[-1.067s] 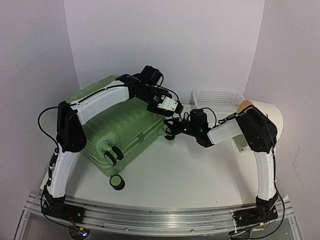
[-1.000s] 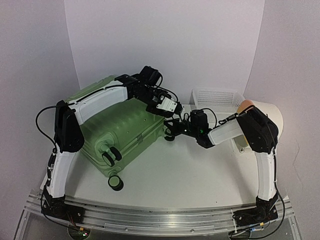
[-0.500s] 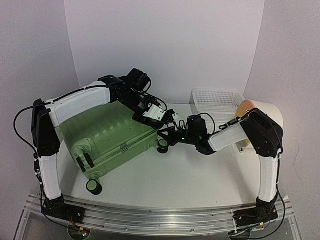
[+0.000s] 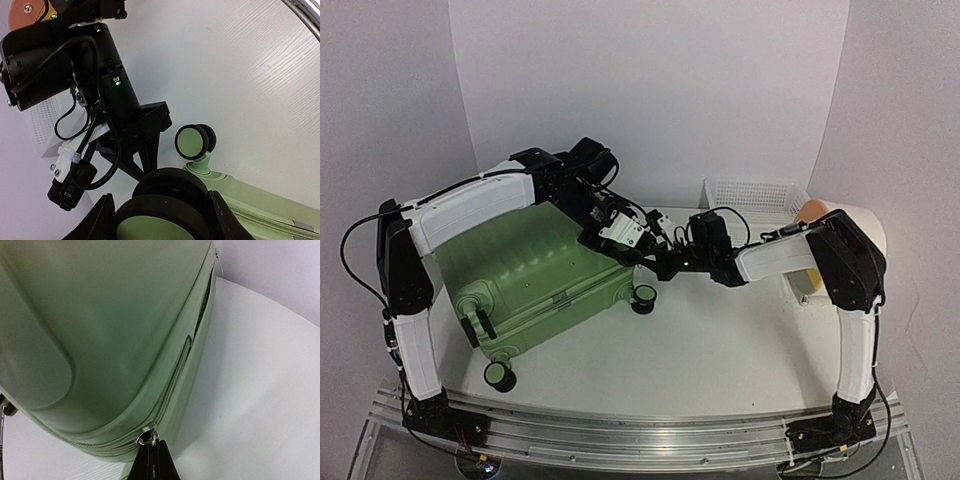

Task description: Open, take out, and arrange the luggage

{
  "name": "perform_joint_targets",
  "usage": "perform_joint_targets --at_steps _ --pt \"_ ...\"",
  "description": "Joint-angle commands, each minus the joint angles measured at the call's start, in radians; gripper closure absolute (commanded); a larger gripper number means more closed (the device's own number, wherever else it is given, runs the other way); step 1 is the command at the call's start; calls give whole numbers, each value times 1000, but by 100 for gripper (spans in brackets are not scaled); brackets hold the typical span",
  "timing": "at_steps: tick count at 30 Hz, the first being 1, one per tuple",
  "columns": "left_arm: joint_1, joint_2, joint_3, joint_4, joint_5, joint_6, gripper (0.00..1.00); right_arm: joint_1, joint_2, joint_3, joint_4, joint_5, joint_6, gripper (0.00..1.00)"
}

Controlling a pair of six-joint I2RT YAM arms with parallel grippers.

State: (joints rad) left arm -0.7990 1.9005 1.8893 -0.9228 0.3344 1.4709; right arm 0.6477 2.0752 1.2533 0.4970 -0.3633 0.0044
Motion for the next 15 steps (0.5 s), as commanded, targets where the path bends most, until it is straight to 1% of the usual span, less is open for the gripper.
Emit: perform_joint_targets --at_steps 1,8,15 --pt "19 -114 7 -208 14 19 100 -95 70 198 40 87 -73 100" --pt "8 -112 30 -170 47 25 100 -108 219 425 40 82 -92 100" --pt "-4 -104 52 -130 64 19 100 -109 361 645 62 199 -133 100"
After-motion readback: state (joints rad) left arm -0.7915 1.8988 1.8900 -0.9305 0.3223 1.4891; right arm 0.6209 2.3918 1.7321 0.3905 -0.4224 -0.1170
